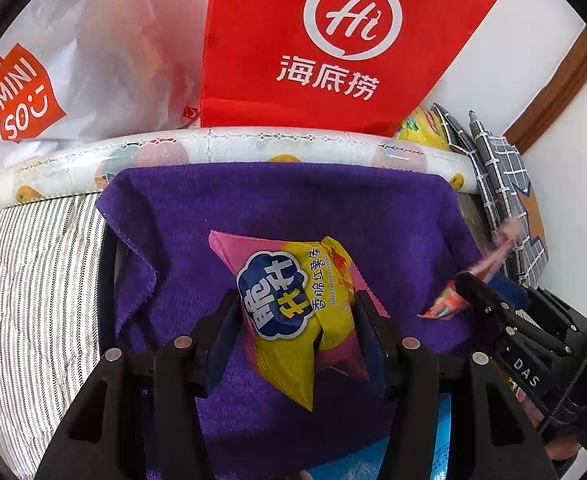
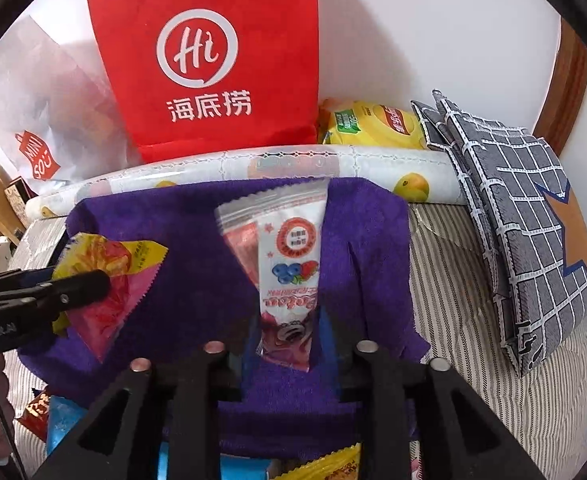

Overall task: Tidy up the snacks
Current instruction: 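Lower chip bag onto purple towel and open left gripper while right releases Lotso bar there, then withdraw both grippers from the purple towel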

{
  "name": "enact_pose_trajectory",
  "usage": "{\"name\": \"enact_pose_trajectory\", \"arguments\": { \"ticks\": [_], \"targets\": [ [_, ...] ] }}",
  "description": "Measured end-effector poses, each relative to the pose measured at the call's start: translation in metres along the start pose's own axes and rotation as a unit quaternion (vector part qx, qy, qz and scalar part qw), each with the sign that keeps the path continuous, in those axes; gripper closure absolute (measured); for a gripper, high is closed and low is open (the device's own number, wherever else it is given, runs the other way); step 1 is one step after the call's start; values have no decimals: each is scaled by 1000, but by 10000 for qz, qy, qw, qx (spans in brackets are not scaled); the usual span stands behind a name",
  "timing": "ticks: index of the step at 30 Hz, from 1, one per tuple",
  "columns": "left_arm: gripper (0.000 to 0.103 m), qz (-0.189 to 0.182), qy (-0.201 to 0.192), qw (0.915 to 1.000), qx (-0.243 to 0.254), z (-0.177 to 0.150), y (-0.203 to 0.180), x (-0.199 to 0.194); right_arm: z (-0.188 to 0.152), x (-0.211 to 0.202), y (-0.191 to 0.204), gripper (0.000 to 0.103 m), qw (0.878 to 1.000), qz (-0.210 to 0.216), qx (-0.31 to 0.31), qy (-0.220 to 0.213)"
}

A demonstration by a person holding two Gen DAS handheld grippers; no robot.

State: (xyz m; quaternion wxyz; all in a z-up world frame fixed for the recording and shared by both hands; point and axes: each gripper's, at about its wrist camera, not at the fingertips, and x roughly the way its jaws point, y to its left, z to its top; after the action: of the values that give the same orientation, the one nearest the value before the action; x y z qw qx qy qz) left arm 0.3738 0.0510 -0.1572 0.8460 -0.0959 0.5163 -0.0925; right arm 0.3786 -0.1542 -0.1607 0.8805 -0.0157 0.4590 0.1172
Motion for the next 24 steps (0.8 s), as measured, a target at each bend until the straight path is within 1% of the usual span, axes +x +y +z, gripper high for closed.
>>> {"name": "enact_pose_trajectory", "arguments": {
  "ticks": [1,2,3,4,5,7,9,14,20,24],
  "targets": [
    [46,-13,10,10000,-2,0,-1,-1,0,-3,1,60,10000,-10,-14,-45],
    [43,-26,30,10000,-6,0,-2,-2,0,-7,2,57,10000,-23,-20,-92],
    [40,-34,47,10000,-10,0,-2,-3,0,-11,2,50,9999,-37,-22,-143],
    [35,-55,49,10000,-16,0,-3,-5,-1,-15,2,47,9998,-41,-10,-190],
    [31,-77,13,10000,-2,0,-5,-9,-2,-19,2,47,9997,-26,5,-232],
    [27,-83,-81,9999,58,-2,-8,-18,-5,-28,2,47,9996,8,34,-269],
    [25,-79,-163,9998,101,-5,-12,-29,-8,-37,2,47,9996,-14,44,-278],
    [25,6,-303,9995,71,-16,-19,-58,-20,-64,6,47,9989,-193,7,-425],
    [25,143,-590,9981,117,-33,-34,-93,-40,-105,8,47,9976,-104,153,-668],
    [25,-12,-818,9965,189,-50,-46,-120,-56,-130,4,47,9966,-127,203,-795]
  ]
}}
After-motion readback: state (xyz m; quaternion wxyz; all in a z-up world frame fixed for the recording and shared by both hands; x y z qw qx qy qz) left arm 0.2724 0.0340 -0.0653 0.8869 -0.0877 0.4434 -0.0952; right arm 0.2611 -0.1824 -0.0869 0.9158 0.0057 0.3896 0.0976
